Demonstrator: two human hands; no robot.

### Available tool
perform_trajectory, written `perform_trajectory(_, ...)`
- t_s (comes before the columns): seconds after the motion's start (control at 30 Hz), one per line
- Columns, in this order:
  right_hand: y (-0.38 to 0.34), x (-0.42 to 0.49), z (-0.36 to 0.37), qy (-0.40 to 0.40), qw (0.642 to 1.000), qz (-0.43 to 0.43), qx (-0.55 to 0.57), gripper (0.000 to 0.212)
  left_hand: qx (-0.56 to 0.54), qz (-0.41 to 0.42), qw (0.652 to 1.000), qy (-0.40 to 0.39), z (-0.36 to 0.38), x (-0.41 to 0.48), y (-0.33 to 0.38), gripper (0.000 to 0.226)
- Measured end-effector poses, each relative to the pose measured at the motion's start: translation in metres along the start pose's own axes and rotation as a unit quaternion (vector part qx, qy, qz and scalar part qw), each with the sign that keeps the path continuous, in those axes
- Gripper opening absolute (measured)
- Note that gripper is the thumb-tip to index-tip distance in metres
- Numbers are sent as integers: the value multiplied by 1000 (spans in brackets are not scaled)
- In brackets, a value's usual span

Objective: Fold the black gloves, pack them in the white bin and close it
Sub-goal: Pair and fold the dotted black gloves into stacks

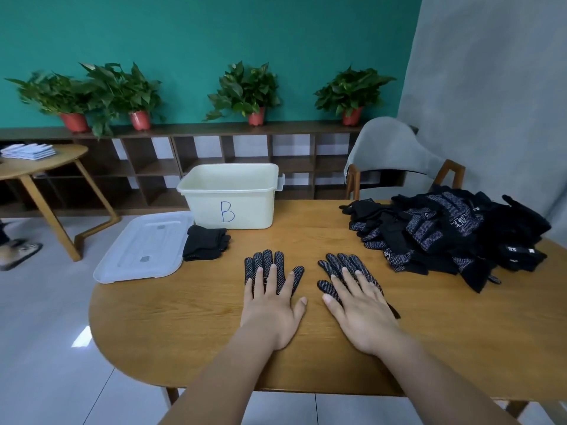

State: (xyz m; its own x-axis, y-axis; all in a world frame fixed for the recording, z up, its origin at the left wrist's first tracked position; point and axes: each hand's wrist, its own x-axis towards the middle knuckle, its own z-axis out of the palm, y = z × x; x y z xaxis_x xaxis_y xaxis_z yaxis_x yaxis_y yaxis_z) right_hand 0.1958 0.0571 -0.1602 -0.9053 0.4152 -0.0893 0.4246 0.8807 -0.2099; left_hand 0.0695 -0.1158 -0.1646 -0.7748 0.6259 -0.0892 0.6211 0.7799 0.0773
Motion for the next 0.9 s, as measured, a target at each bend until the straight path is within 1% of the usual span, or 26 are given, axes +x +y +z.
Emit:
perform_trajectory(0.07,-17,4,1,-8,1000,19,23,78,4,3,1000,-1,1,0,0,74)
perform_trajectory(0.13,-28,5,-4,-3,999,16,45,75,4,8,1000,13,2,-2,0,73)
perform_trajectory(0.17,-29,5,-7,12,999,4,36,73,1,12,1000,26,3,-3,-1,72)
perform_trajectory(0.23,-26,5,-9,57,997,-39,-17,68,-7,24,998,57,5,-5,-2,70)
perform_trajectory(0.27,-22,6,-7,62,995,-59,-40,67,-9,29,997,65,6,-6,-3,69)
perform_trajectory(0.33,-14,7,0,33,995,-71,-58,69,-12,35,998,57,7,-7,-4,68)
perform_trajectory(0.4,-8,11,7,7,997,-59,-55,71,-13,37,998,46,7,-5,-3,68)
perform_trajectory(0.5,-14,20,8,-5,999,-26,-43,71,-14,39,998,39,5,-3,-3,69)
perform_trajectory(0.57,-23,23,9,-5,999,-5,-33,71,-23,43,998,50,6,-5,-3,69)
perform_trajectory(0.63,-28,22,12,29,999,2,-25,70,-38,56,993,101,9,-8,-5,67)
perform_trajectory(0.73,-29,13,17,171,985,-20,-13,66,-62,101,974,195,13,-13,-6,62)
perform_trajectory(0.8,-30,7,20,238,970,-47,-7,62,-92,123,962,227,17,-13,-5,54)
perform_trajectory(0.83,-29,6,23,240,969,-57,2,62,-100,126,959,231,19,-13,-5,52)
perform_trajectory(0.9,-28,5,27,215,974,-65,31,65,-106,126,958,234,20,-13,-6,50)
